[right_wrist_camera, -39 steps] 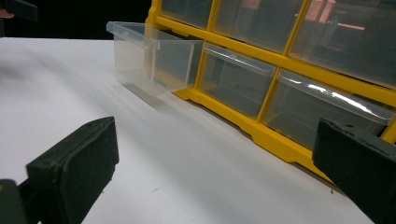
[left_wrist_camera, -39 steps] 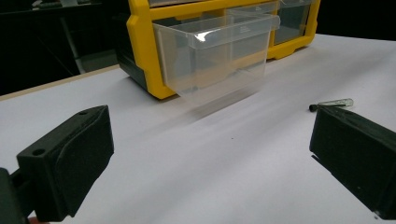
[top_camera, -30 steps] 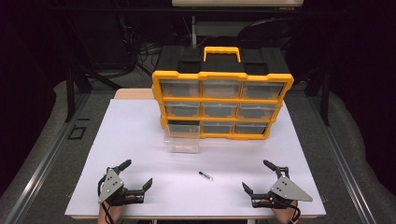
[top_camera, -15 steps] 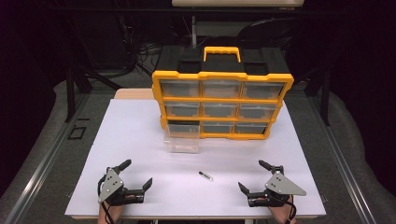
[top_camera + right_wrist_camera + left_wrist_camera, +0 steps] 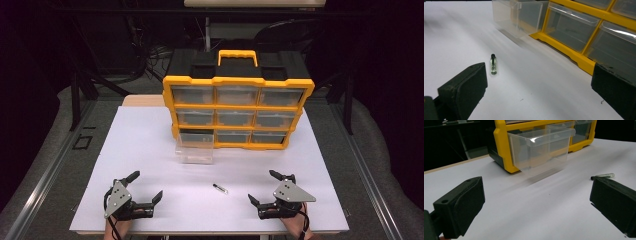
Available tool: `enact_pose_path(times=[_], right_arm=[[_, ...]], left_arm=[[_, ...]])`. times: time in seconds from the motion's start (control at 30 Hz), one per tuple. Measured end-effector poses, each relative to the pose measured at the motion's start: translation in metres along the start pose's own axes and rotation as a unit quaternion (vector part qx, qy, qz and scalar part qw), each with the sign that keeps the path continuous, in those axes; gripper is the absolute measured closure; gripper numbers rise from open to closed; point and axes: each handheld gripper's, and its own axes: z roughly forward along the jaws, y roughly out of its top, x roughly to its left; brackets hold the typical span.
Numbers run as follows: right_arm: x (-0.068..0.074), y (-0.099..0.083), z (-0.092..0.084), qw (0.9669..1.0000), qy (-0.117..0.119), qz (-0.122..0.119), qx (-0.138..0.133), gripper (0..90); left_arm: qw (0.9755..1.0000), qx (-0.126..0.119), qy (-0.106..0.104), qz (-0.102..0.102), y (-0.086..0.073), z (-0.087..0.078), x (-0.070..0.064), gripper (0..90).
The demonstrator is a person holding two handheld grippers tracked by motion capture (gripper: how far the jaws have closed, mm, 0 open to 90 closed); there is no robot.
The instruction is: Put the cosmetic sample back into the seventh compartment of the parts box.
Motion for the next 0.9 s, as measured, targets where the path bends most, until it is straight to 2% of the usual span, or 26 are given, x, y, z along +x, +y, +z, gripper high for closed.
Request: enact_pose_path(times=[0.23, 0.67, 0.9], right_arm=[[0.001, 0.005, 0.007, 0.9999, 0.012, 0.007, 0.01, 0.0], [0.008, 0.014, 0.022, 0.9985, 0.039, 0.001, 0.037, 0.0], [0.016, 0.022, 0.033, 0.9965, 0.059, -0.008, 0.058, 0.0]], left_arm=[[1.0, 0.003, -0.001, 0.002, 0.0, 0.001, 0.0, 0.0], [1.0, 0.005, 0.001, 0.002, 0.0, 0.001, 0.0, 0.0], [1.0, 0.005, 0.001, 0.003, 0.0, 0.001, 0.0, 0.0]])
